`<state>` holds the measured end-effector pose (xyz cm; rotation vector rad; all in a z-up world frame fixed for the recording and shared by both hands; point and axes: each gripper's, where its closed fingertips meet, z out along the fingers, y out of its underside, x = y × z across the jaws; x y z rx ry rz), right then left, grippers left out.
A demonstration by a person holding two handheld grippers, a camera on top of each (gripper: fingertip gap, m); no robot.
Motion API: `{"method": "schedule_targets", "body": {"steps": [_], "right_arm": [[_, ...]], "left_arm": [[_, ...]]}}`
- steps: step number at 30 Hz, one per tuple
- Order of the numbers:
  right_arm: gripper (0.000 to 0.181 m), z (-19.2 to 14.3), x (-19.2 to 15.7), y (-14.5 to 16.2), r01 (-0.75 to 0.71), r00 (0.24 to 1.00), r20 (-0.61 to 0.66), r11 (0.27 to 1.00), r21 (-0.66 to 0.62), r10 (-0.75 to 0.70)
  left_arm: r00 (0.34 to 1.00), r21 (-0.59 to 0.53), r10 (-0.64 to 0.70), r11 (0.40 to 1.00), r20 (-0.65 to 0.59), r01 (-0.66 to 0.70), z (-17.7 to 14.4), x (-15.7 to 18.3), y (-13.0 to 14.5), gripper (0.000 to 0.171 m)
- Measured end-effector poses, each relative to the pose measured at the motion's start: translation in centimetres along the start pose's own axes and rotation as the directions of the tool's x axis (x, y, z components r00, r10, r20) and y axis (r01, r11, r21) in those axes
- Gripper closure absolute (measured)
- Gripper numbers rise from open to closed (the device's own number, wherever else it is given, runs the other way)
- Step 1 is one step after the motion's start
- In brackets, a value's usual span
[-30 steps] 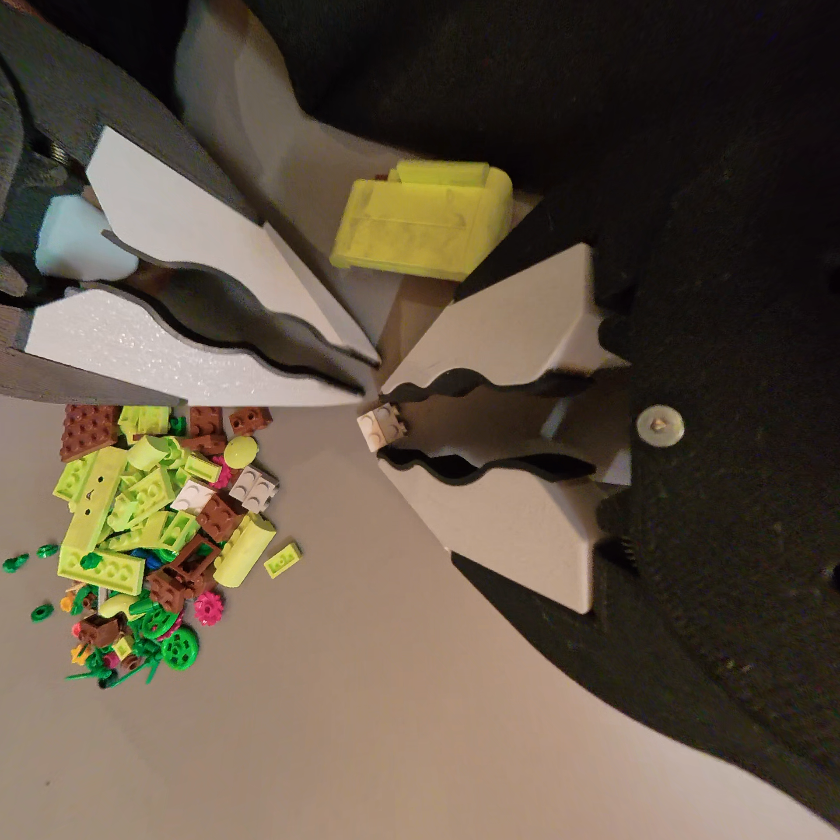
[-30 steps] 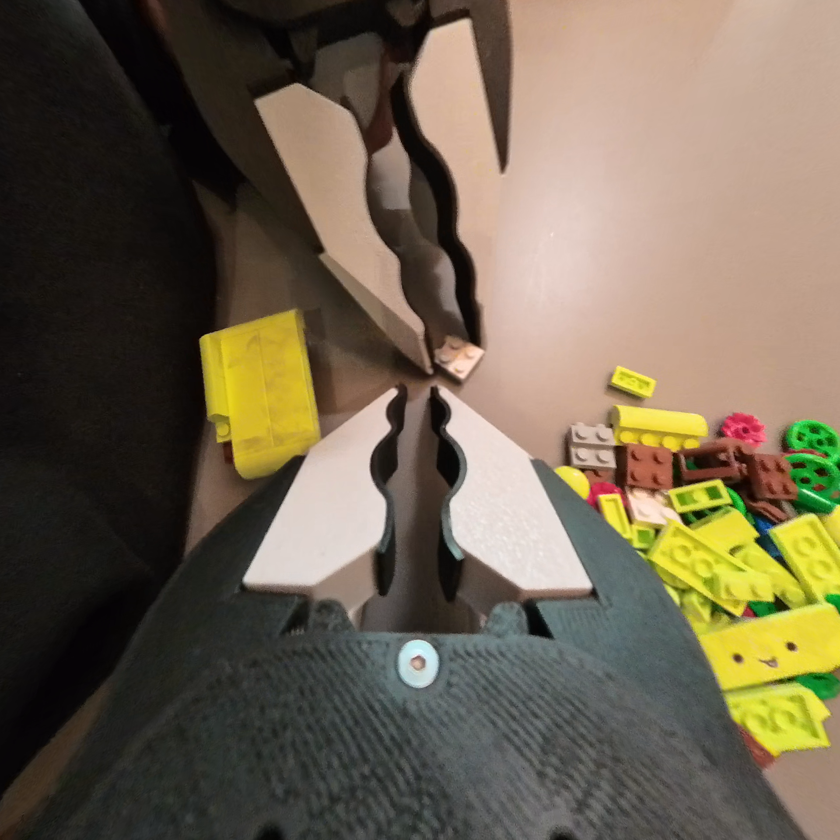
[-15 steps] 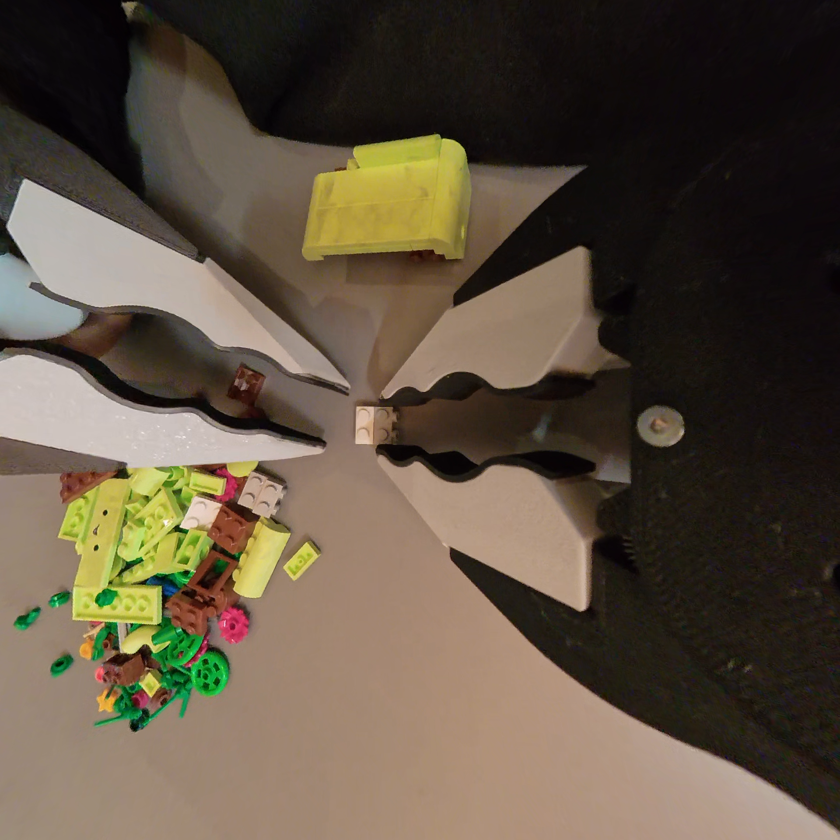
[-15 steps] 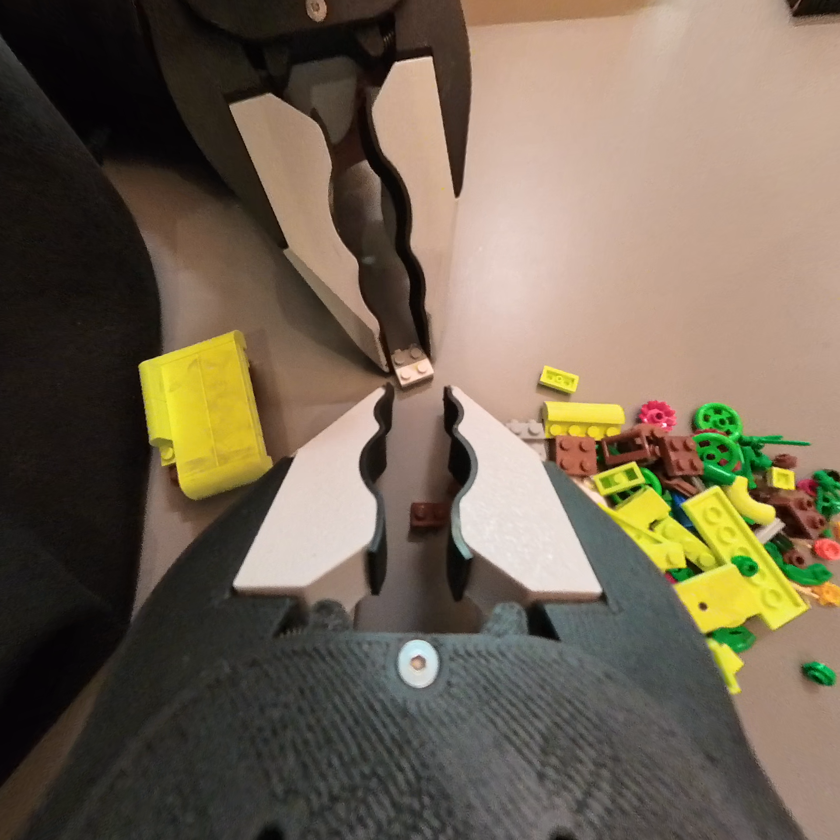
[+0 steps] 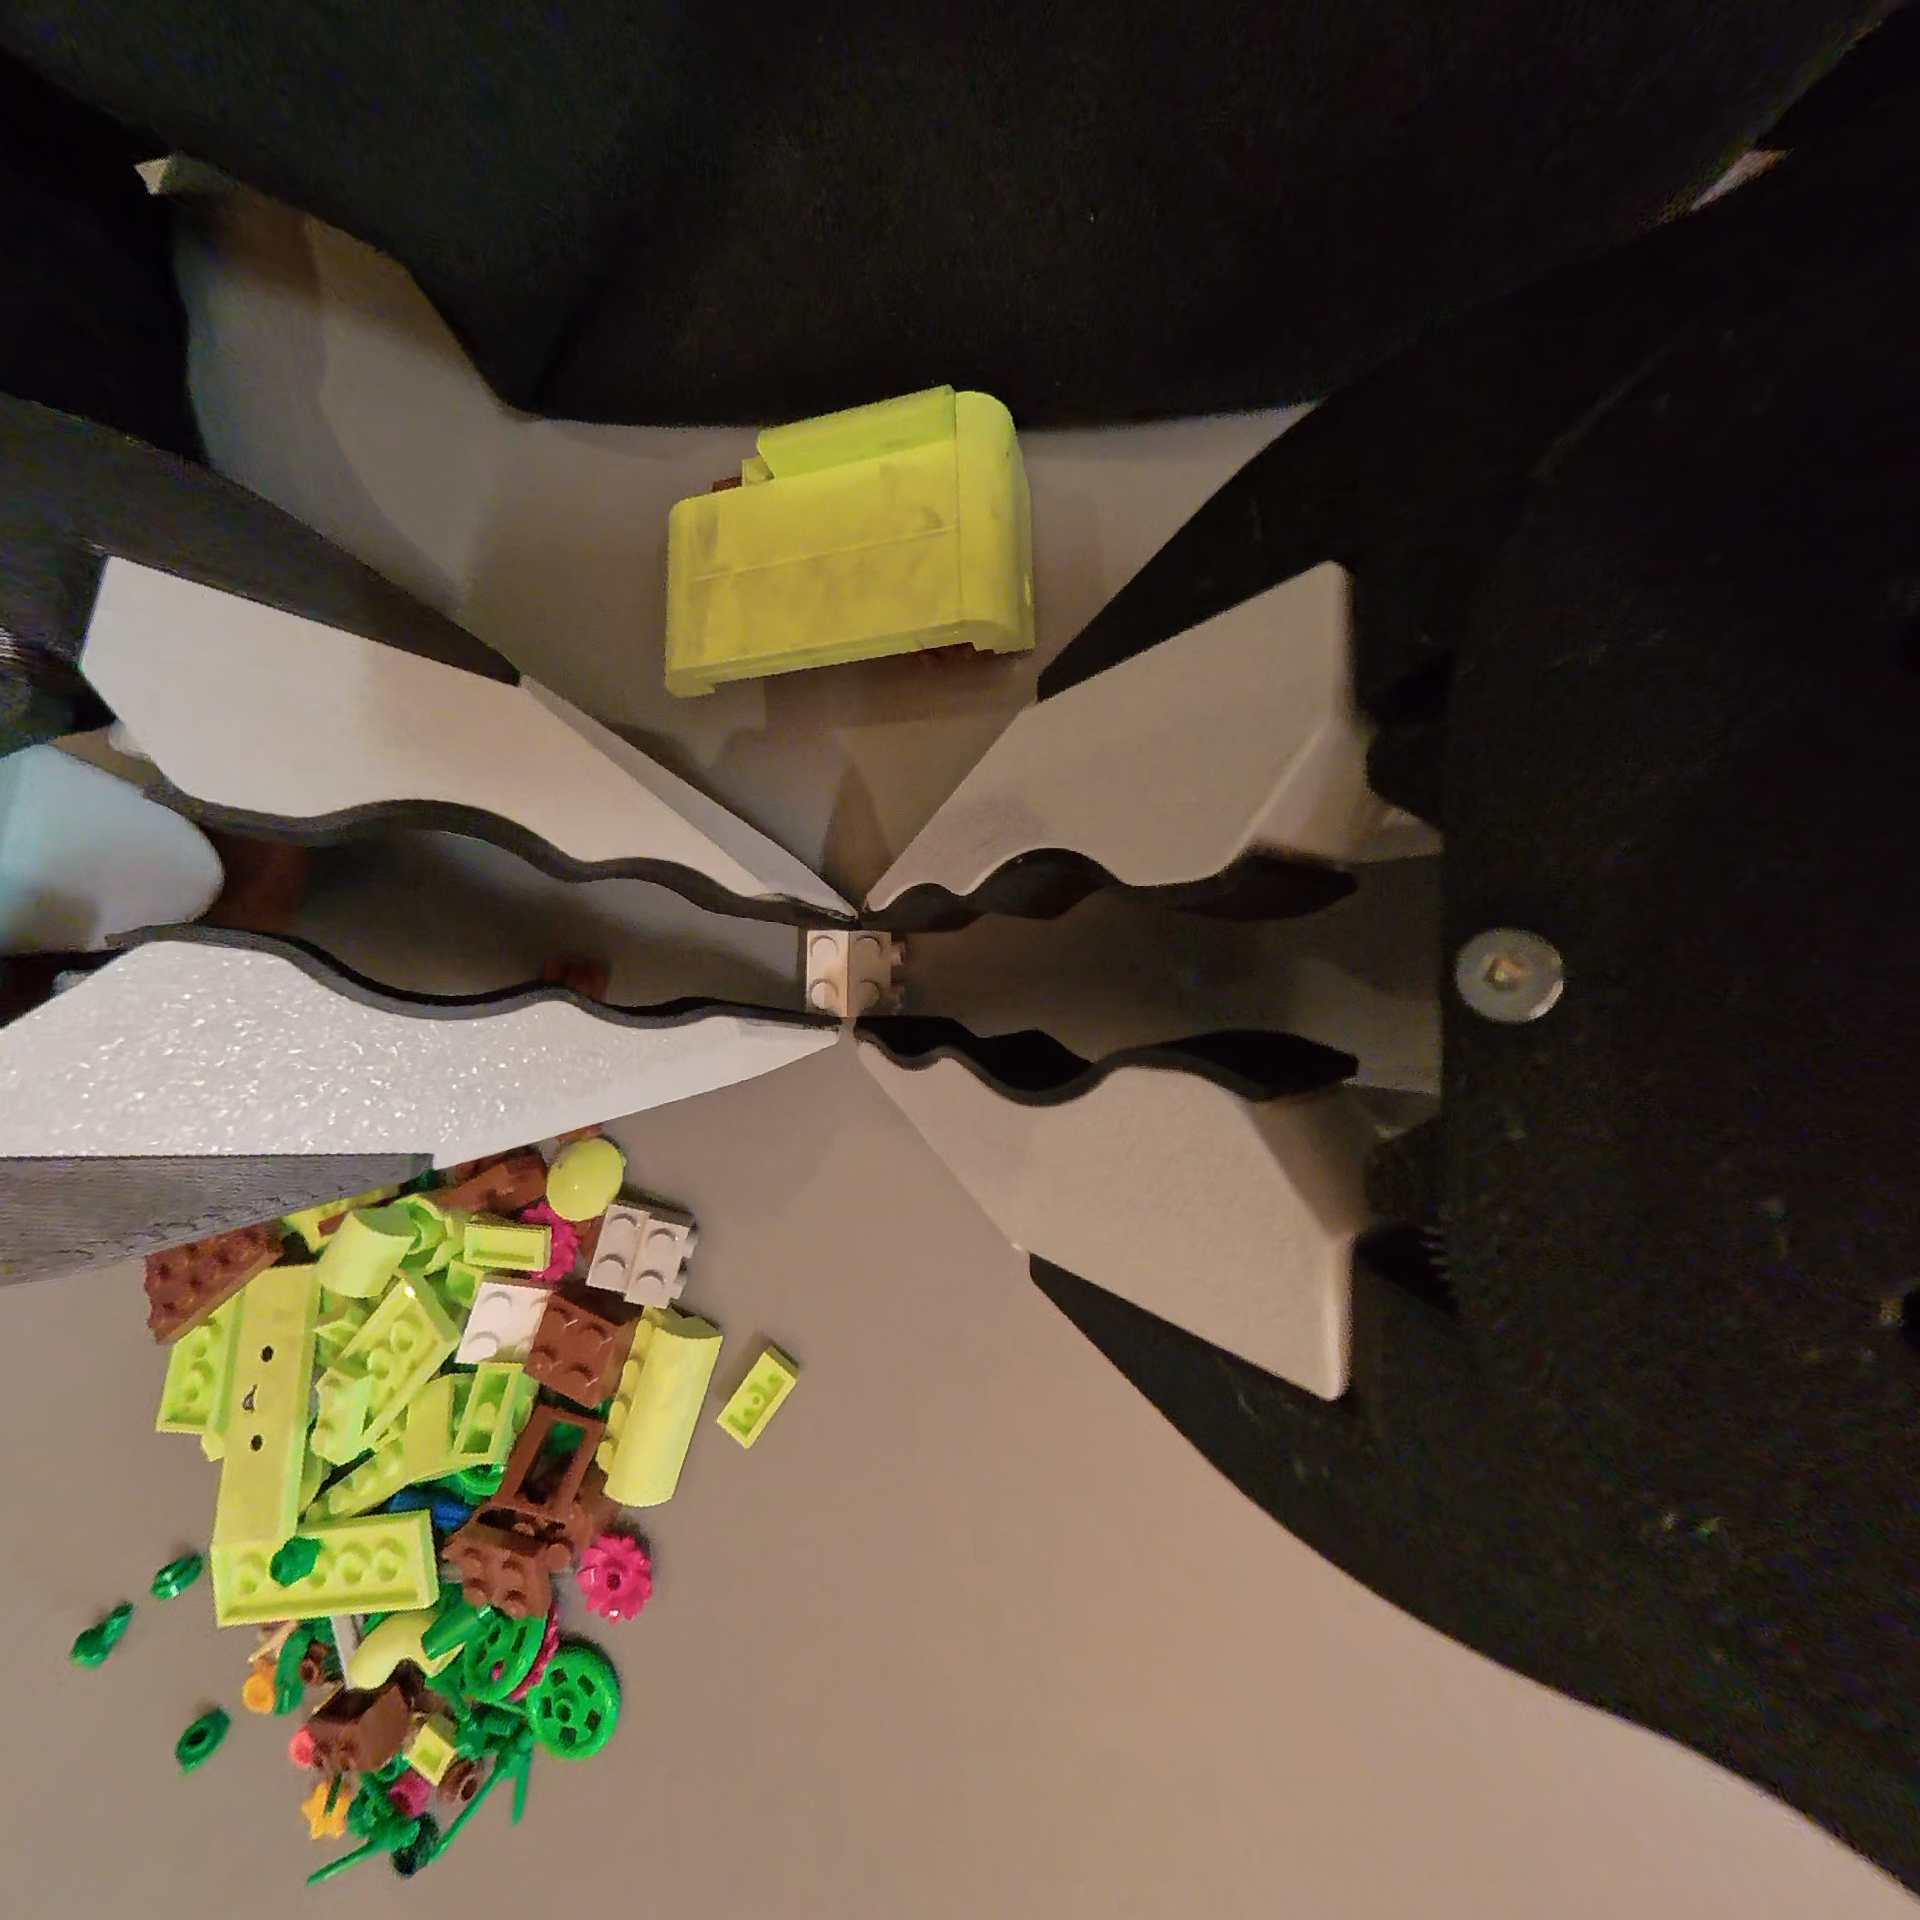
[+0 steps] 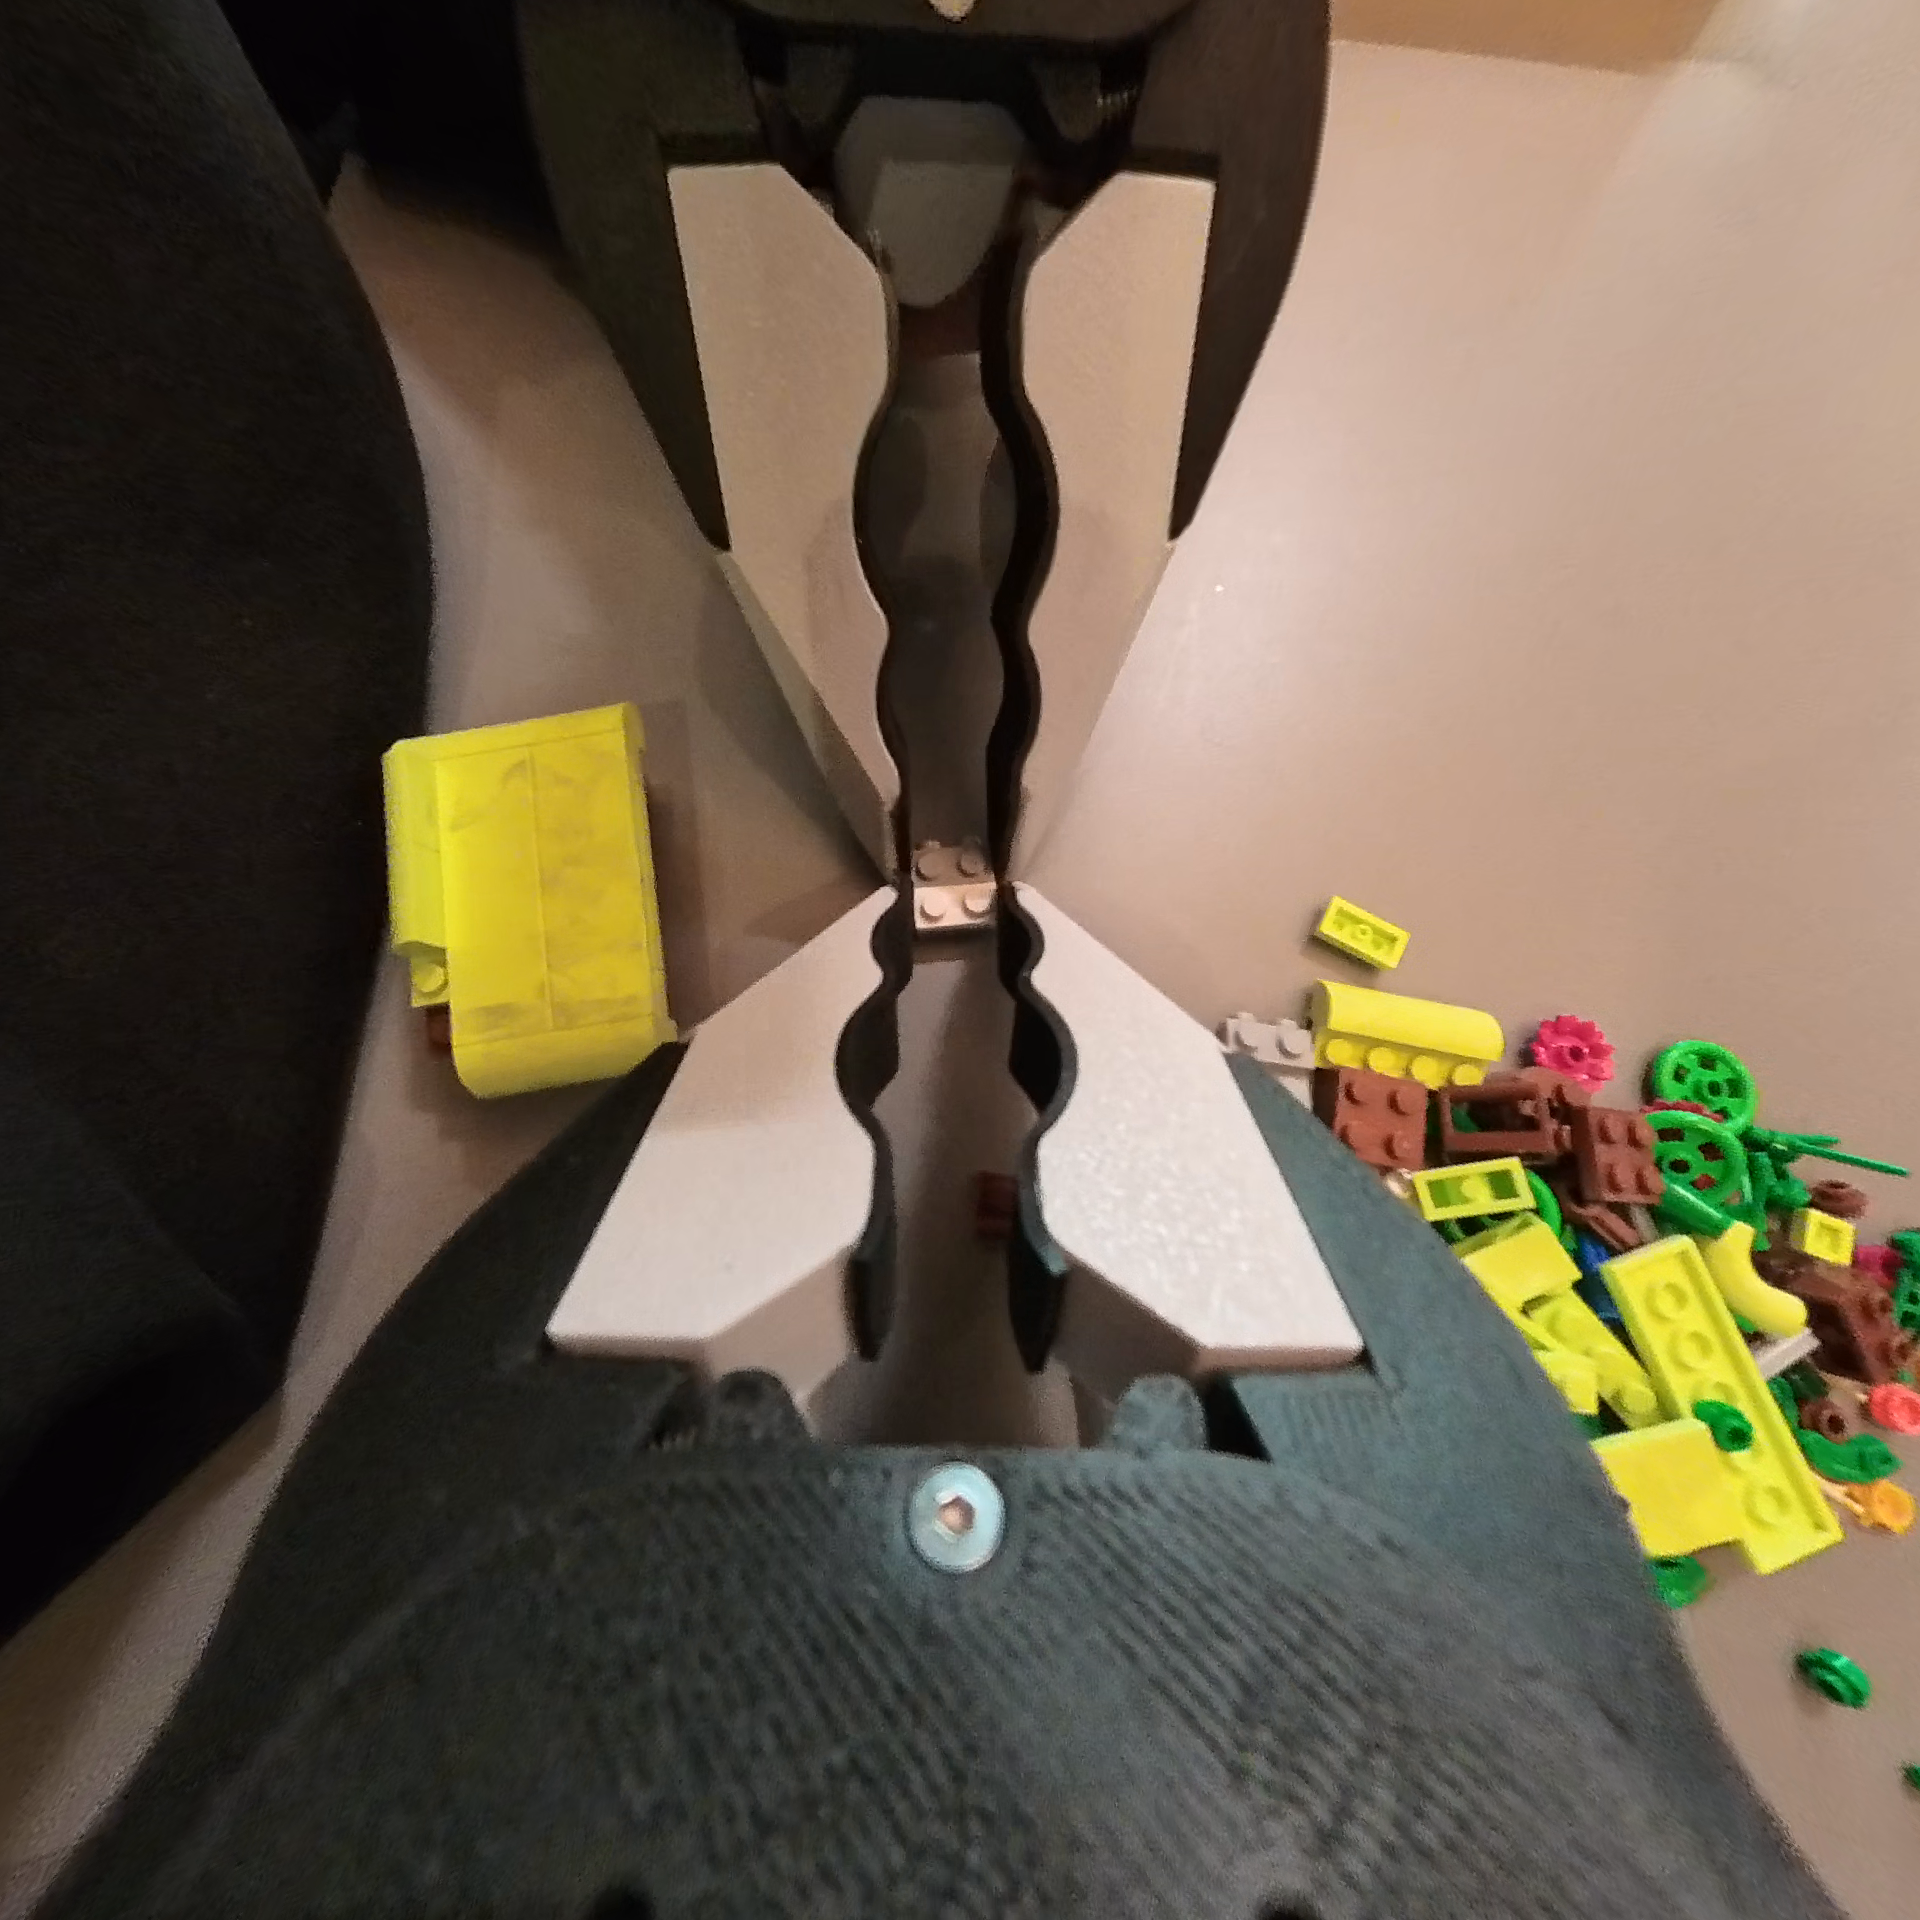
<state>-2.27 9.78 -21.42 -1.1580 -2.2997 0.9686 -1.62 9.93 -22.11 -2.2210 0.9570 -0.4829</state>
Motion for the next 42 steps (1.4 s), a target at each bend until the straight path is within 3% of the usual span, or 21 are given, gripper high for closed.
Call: {"method": "schedule_targets", "body": {"steps": [8, 10, 11, 13, 17, 23, 25, 28, 31, 36, 42], "right_arm": [[0.167, -0.3, -0.1, -0.1, -0.109, 0.991, 0.078, 0.993, 0.048, 0.105], [0.168, -1.6, -0.6, -2.4, -0.192, 0.972, 0.17, 0.963, 0.189, 0.161], [0.168, -2.2, 0.0, -2.6, -0.212, 0.97, 0.16, 0.957, 0.199, 0.182], [0.167, -2.5, 2.0, -0.6, -0.141, 0.99, -0.002, 0.985, 0.103, 0.142], [0.167, -3.5, 3.5, 0.0, -0.131, 0.984, -0.106, 0.984, 0.119, 0.144], [0.166, -6.2, 8.6, 1.5, -0.162, 0.905, -0.374, 0.978, 0.134, 0.201], [0.154, -6.4, 9.1, 1.7, -0.174, 0.892, -0.396, 0.974, 0.144, 0.218], [0.152, -6.9, 9.3, 1.5, -0.166, 0.878, -0.423, 0.971, 0.171, 0.224], [0.153, -8.3, 9.6, 0.9, -0.155, 0.859, -0.447, 0.959, 0.237, 0.249], [0.155, -9.7, 9.1, 0.0, -0.183, 0.868, -0.381, 0.918, 0.353, 0.32], [0.157, -10.7, 9.7, 0.8, -0.174, 0.847, -0.421, 0.918, 0.357, 0.324]], "left_arm": [[1.0, -0.051, 0.012, 0.999, -0.021, -0.014, 0.1, 0.2, 0.2, 0.155], [0.999, -0.045, -0.001, 0.999, -0.033, -0.001, 0.1, 0.2, 0.2, 0.155], [0.999, -0.046, 0.003, 0.999, -0.034, -0.005, 0.1, 0.2, 0.2, 0.155], [1.0, -0.046, 0.005, 0.999, -0.03, -0.007, 0.1, 0.2, 0.2, 0.155], [0.999, -0.029, -0.008, 1.0, -0.041, 0.007, 0.1, 0.2, 0.1, 0.155], [0.999, -0.013, -0.01, 1.0, -0.047, 0.009, 0.2, 0.1, 0.0, 0.156], [0.998, -0.013, -0.02, 1.0, -0.054, 0.02, 0.2, 0.1, -0.1, 0.156], [0.999, 0.04, -0.041, 0.998, -0.01, 0.041, 0.0, -0.9, -1.2, 0.156], [0.995, 0.134, -0.09, 0.988, 0.051, 0.083, -0.6, -3.0, -3.3, 0.156], [0.991, 0.145, -0.122, 0.983, 0.063, 0.112, 0.7, -5.8, -5.7, 0.156], [0.994, 0.19, -0.093, 0.978, 0.053, 0.081, 2.5, -8.0, -9.0, 0.151]]}}
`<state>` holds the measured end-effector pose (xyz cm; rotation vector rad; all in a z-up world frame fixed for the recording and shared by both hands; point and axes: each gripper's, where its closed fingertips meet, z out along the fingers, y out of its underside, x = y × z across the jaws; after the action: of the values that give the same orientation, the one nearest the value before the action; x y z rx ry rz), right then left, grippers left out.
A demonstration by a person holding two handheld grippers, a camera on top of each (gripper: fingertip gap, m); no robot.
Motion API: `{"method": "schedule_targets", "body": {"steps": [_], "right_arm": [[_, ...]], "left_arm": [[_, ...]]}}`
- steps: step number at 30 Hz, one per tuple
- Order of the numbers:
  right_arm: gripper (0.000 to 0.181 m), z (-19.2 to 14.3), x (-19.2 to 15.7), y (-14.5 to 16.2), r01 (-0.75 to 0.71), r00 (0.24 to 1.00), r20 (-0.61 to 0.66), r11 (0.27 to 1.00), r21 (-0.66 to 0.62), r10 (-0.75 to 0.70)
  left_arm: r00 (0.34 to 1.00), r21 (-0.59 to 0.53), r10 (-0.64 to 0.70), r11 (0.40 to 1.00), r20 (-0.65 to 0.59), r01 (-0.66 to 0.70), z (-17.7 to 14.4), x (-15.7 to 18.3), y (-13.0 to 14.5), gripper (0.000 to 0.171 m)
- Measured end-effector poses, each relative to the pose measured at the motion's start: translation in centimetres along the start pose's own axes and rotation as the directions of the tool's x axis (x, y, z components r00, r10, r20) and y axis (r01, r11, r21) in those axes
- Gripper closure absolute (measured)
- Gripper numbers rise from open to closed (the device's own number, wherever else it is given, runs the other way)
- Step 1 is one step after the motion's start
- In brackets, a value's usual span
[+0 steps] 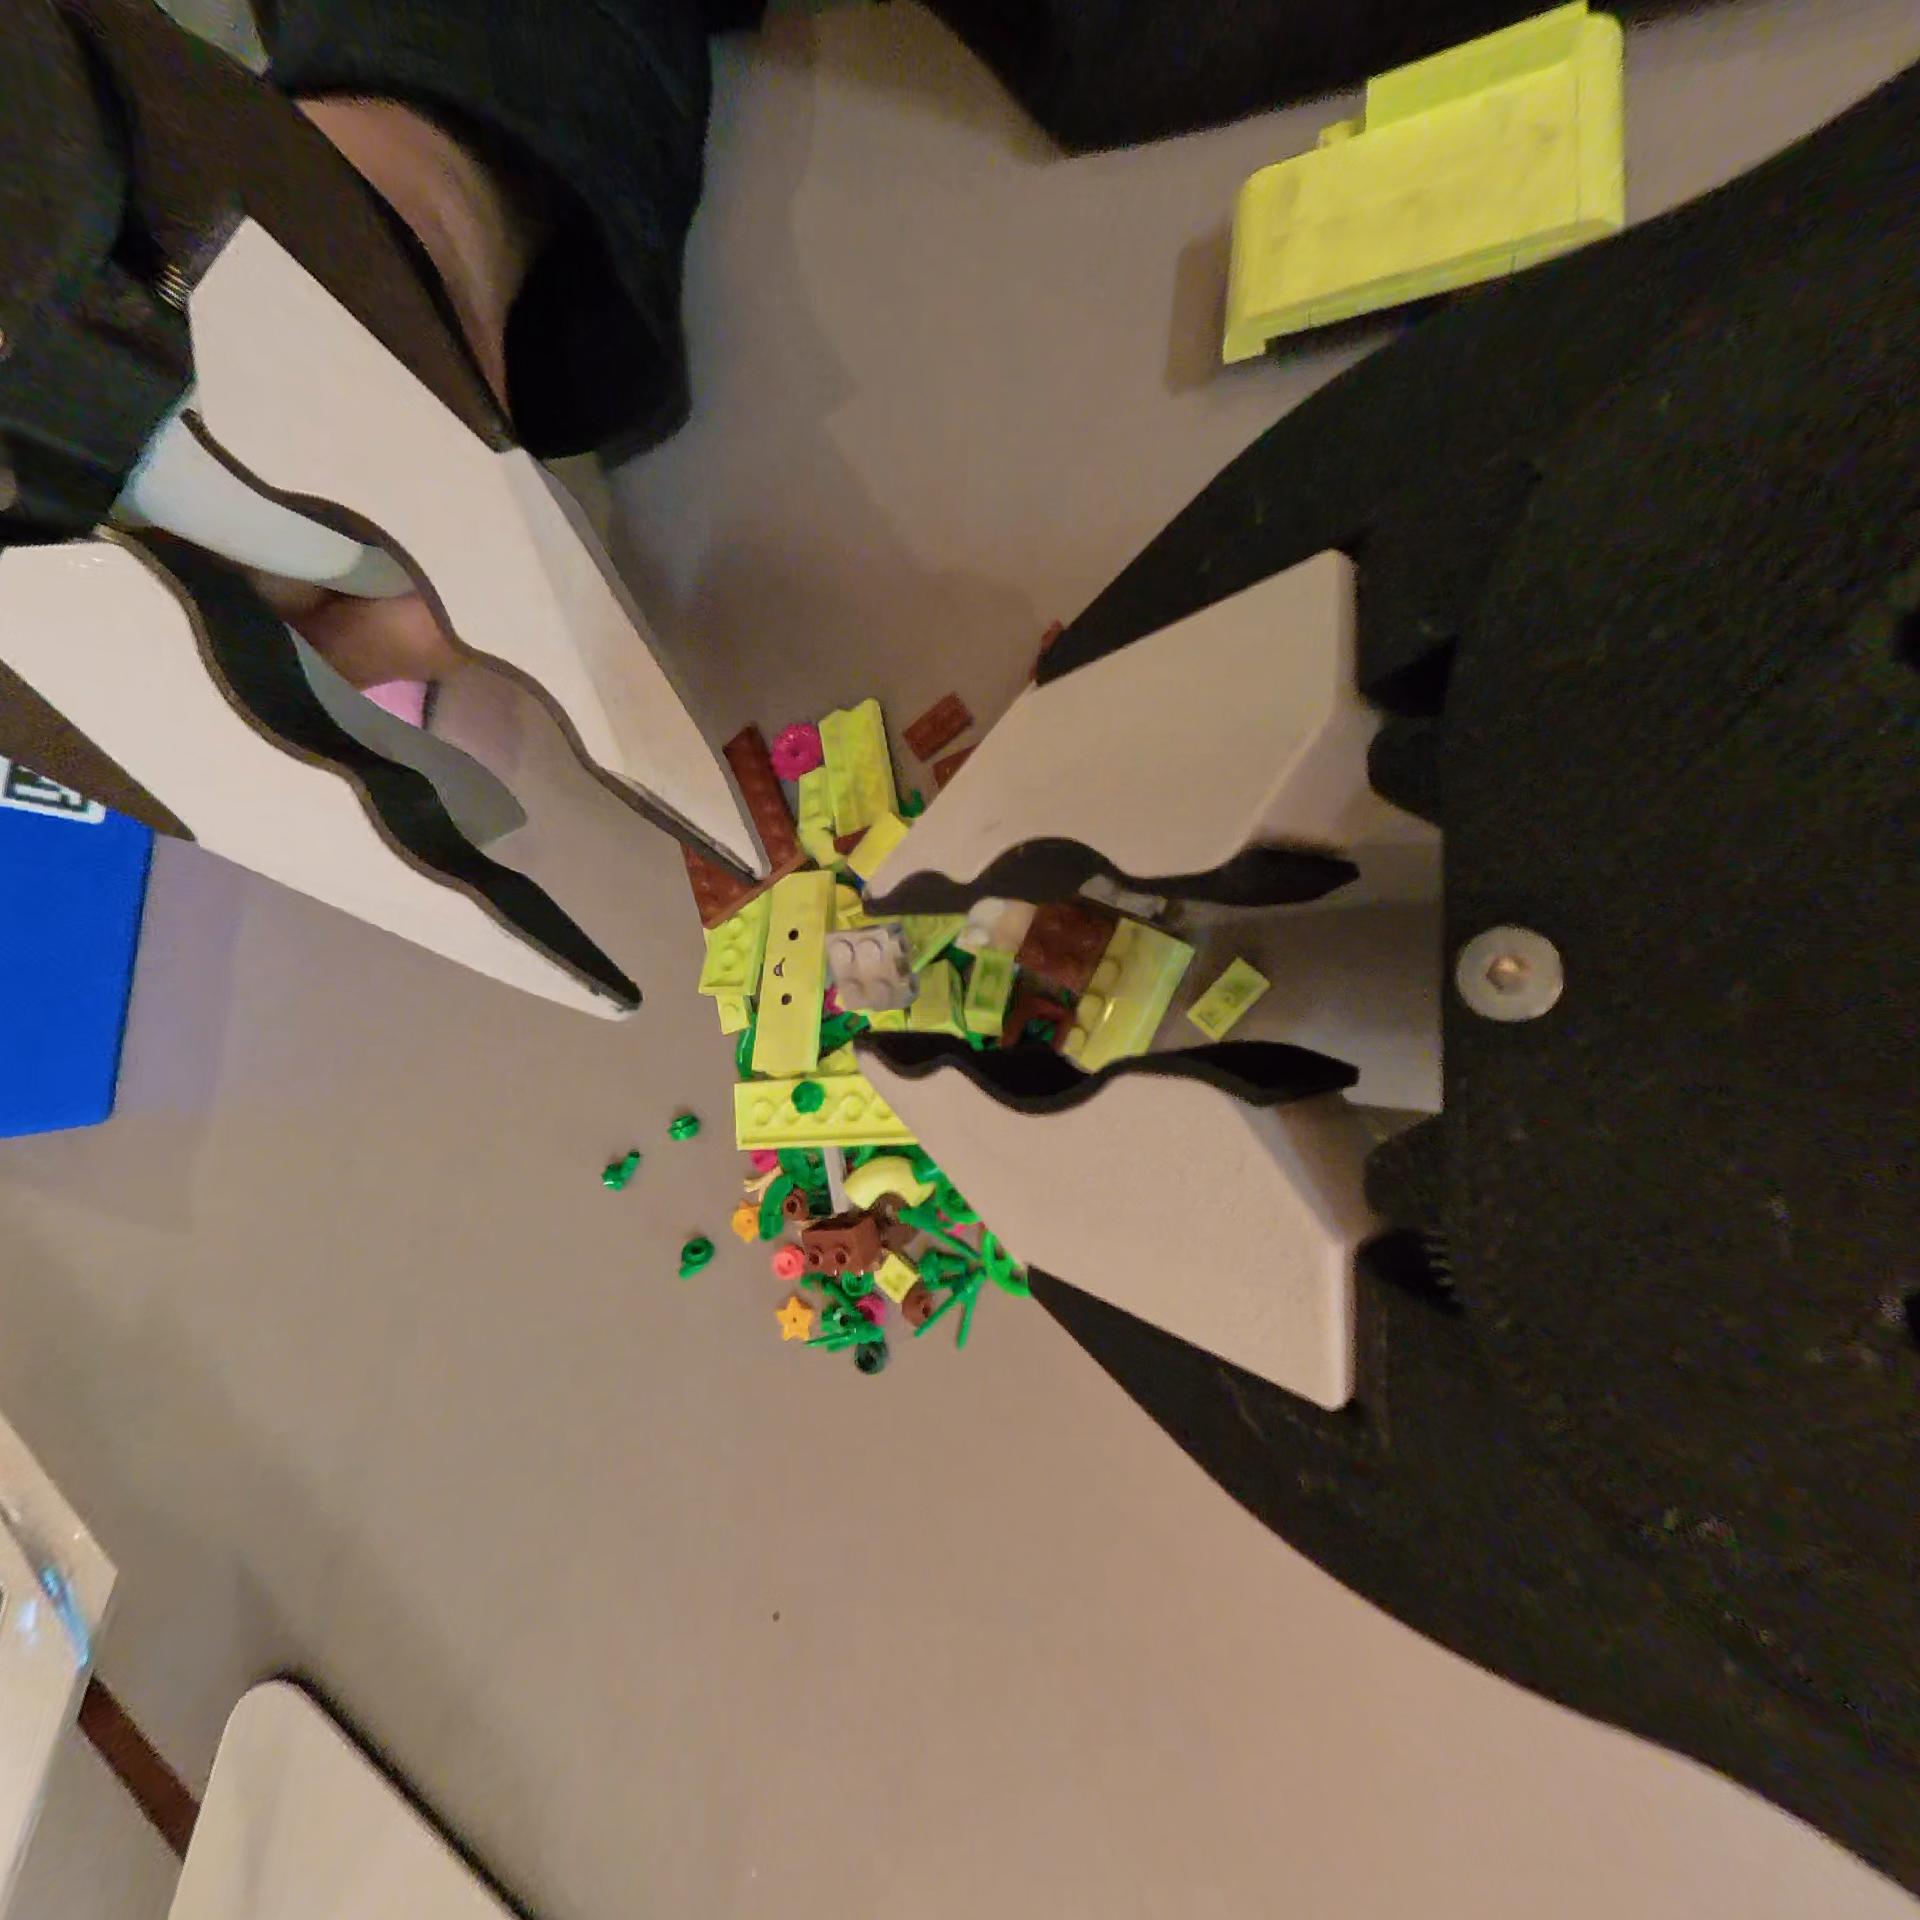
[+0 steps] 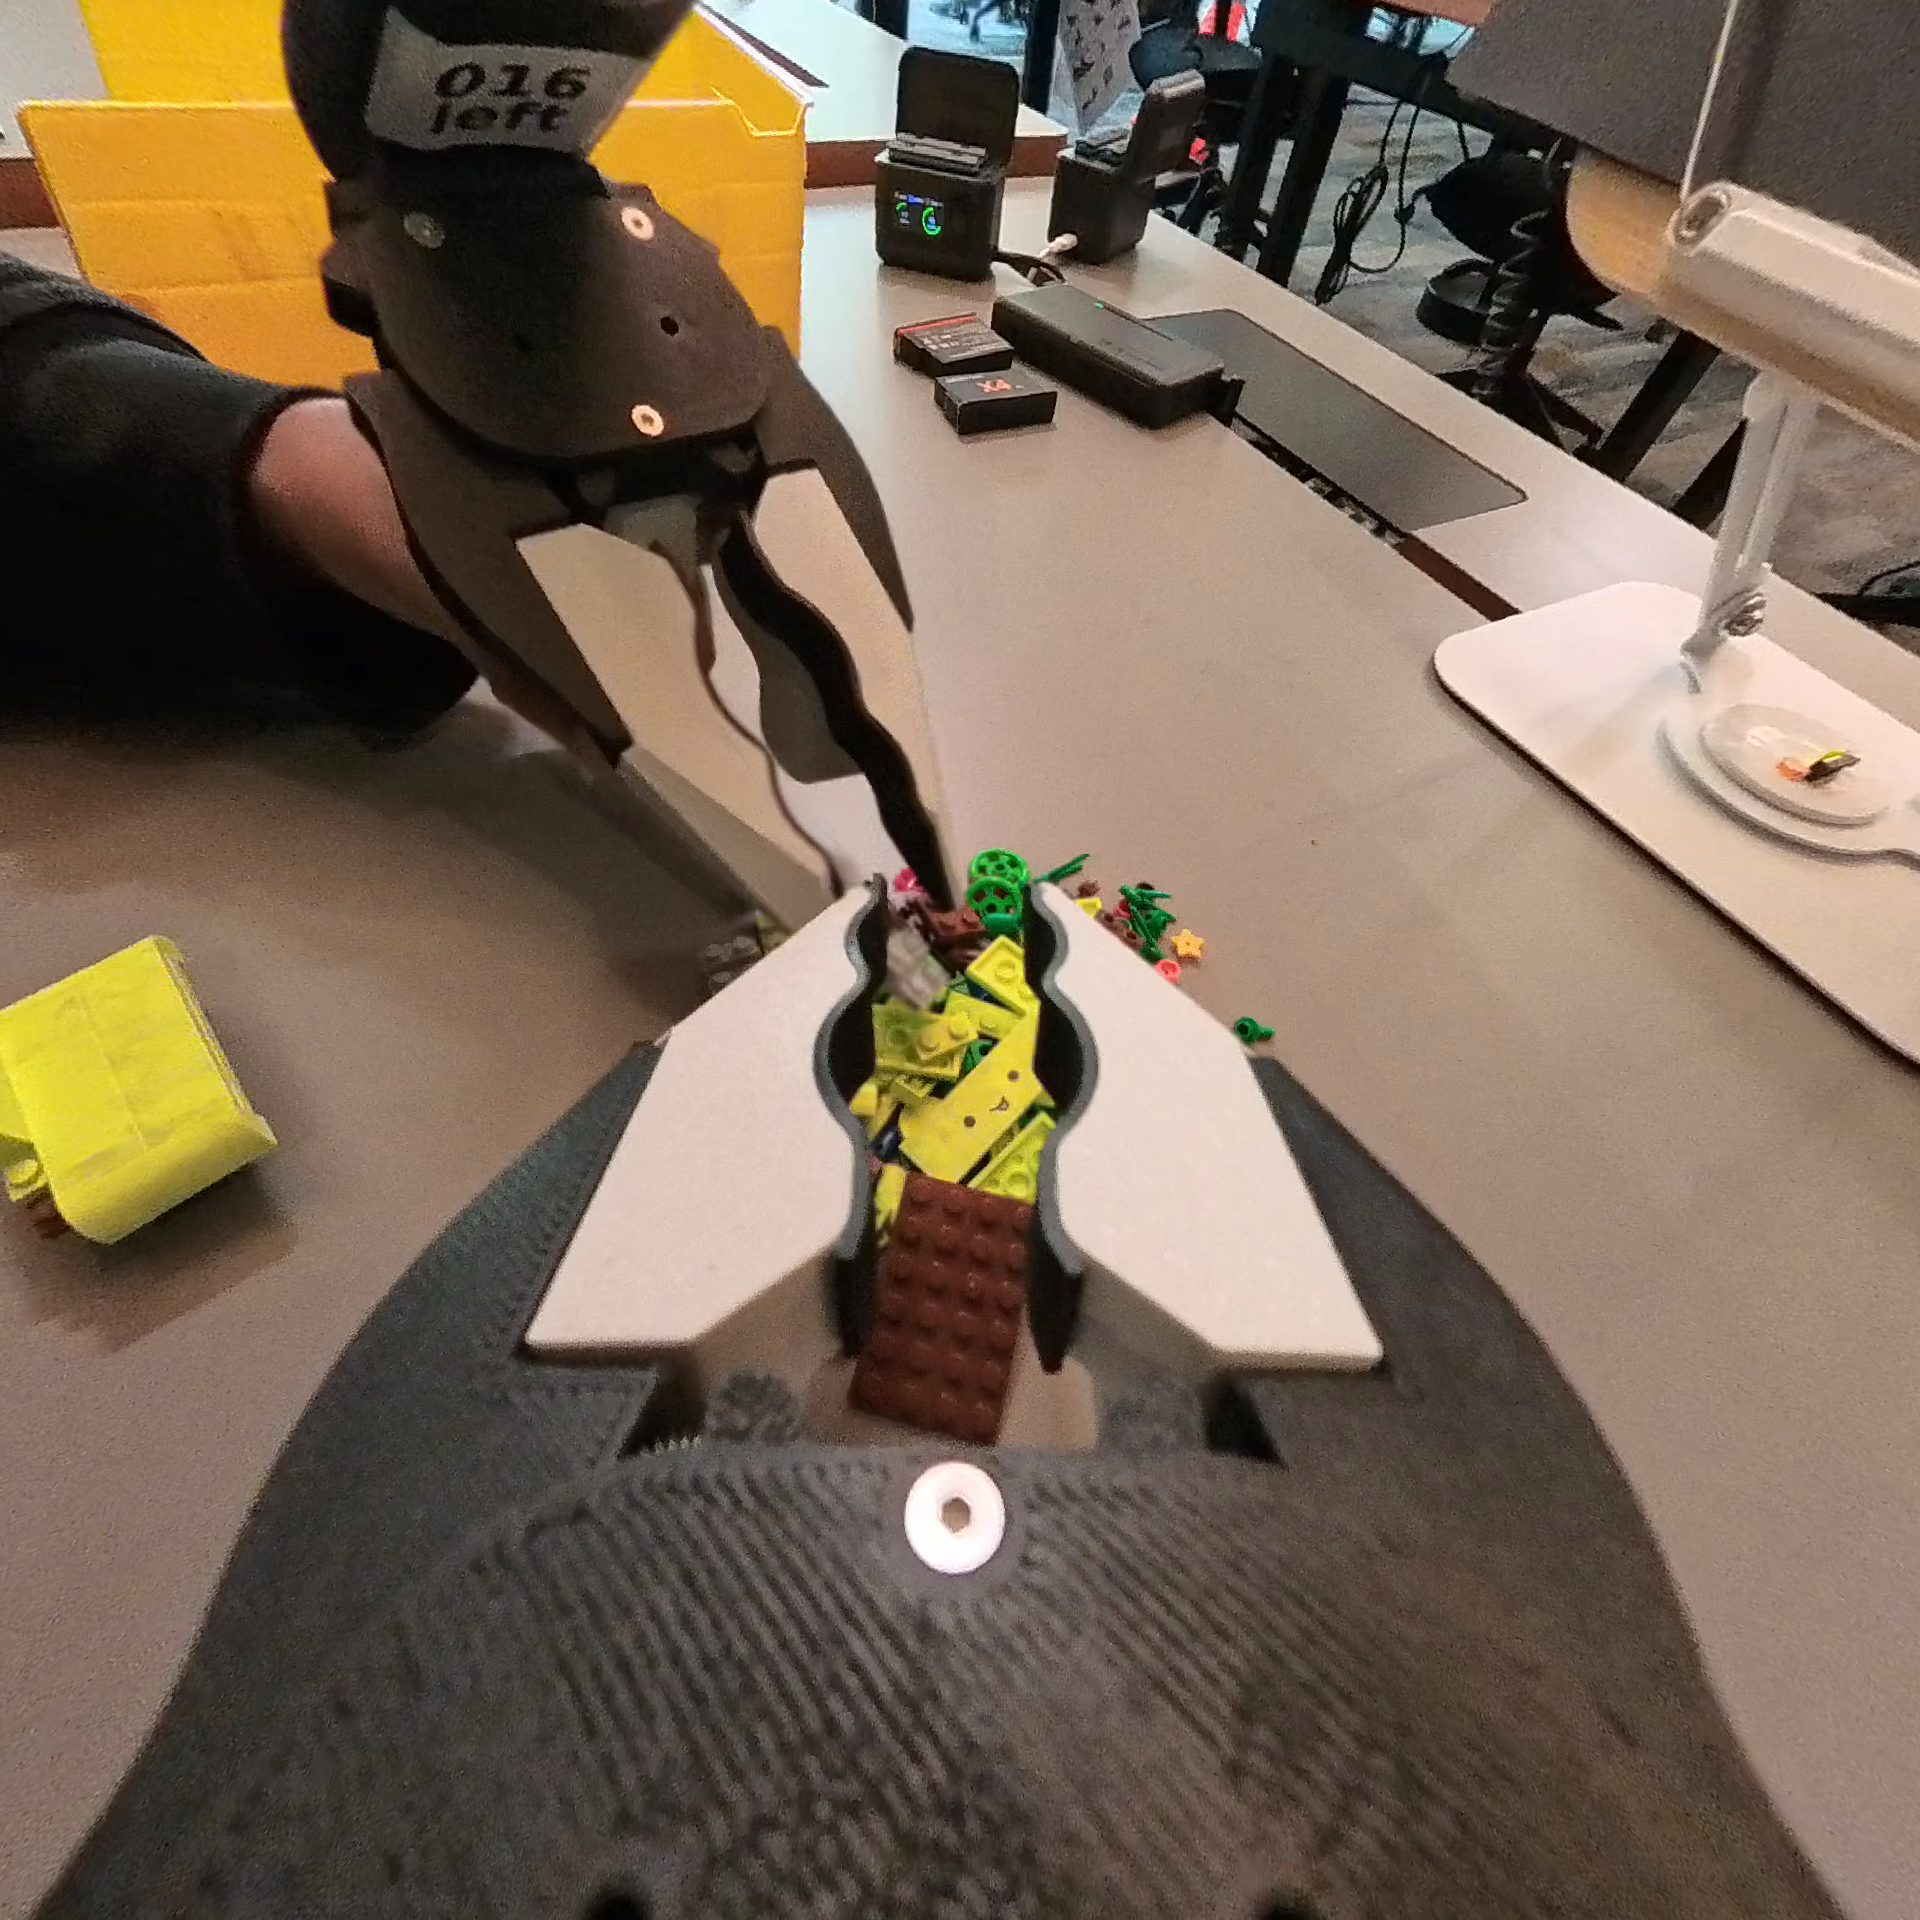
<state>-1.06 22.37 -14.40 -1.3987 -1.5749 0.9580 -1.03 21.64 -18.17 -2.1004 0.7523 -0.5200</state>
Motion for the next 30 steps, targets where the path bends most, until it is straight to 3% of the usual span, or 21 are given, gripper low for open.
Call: {"method": "schedule_targets", "body": {"steps": [3, 6, 8, 11, 13, 15, 18, 21, 22, 24, 28, 30], "right_arm": [[0.158, 0.1, -0.1, 0.2, -0.015, 1.0, 0.014, 1.0, 0.006, 0.015], [0.158, 0.4, -1.5, 0.3, 0.009, 0.997, 0.079, 1.0, -0.007, -0.009], [0.156, 0.3, -4.4, 0.1, 0.062, 0.974, 0.217, 0.998, 0.0, -0.061], [0.135, -1.0, -11.9, 1.2, 0.137, 0.815, 0.572, 0.99, -0.036, -0.092], [0.118, -1.7, -15.6, 2.0, 0.179, 0.715, 0.694, 0.982, -0.057, -0.09], [0.111, -1.7, -17.7, 2.8, 0.24, 0.665, 0.737, 0.969, -0.055, -0.123], [0.109, -0.7, -19.3, 4.7, 0.334, 0.654, 0.74, 0.937, -0.099, -0.155], [0.136, 0.6, -18.9, 6.1, 0.414, 0.69, 0.694, 0.899, -0.143, -0.207], [0.136, 0.6, -18.8, 5.7, 0.409, 0.695, 0.685, 0.903, -0.129, -0.217], [0.136, 0.9, -17.9, 4.2, 0.331, 0.739, 0.648, 0.937, -0.113, -0.183], [0.136, 0.7, -13.1, -0.5, -0.014, 0.841, 0.541, 1.0, -0.028, 0.027], [0.137, -0.4, -10.3, -2.9, -0.254, 0.813, 0.551, 0.966, 0.043, 0.189]], "left_arm": [[0.999, 0.048, -0.034, 0.998, 0.004, 0.033, -0.6, 0.0, 0.3, 0.13], [0.997, 0.086, -0.007, 0.996, 0.081, 0.0, -2.5, -0.9, 0.9, 0.132], [0.99, 0.097, 0.003, 0.995, 0.141, -0.017, -3.8, -1.7, 1.4, 0.135], [0.985, 0.124, -0.004, 0.992, 0.171, -0.017, -5.2, -2.1, 2.1, 0.14], [0.983, 0.12, -0.012, 0.993, 0.186, -0.01, -5.7, -2.3, 2.8, 0.142], [0.981, 0.116, -0.016, 0.993, 0.194, -0.007, -5.9, -2.3, 3.2, 0.143], [0.984, 0.122, -0.019, 0.992, 0.177, -0.003, -5.8, -1.9, 3.2, 0.145], [0.985, 0.115, -0.011, 0.993, 0.172, -0.009, -5.6, -1.8, 3.3, 0.145], [0.985, 0.112, -0.007, 0.994, 0.174, -0.013, -5.6, -1.8, 3.4, 0.145], [0.986, 0.123, 0.002, 0.992, 0.166, -0.022, -5.6, -1.6, 3.3, 0.145], [0.996, 0.246, -0.019, 0.969, 0.082, -0.002, -6.3, -0.5, 1.6, 0.144], [0.998, 0.326, -0.048, 0.945, 0.033, 0.035, -7.2, -0.1, 0.5, 0.142]]}}
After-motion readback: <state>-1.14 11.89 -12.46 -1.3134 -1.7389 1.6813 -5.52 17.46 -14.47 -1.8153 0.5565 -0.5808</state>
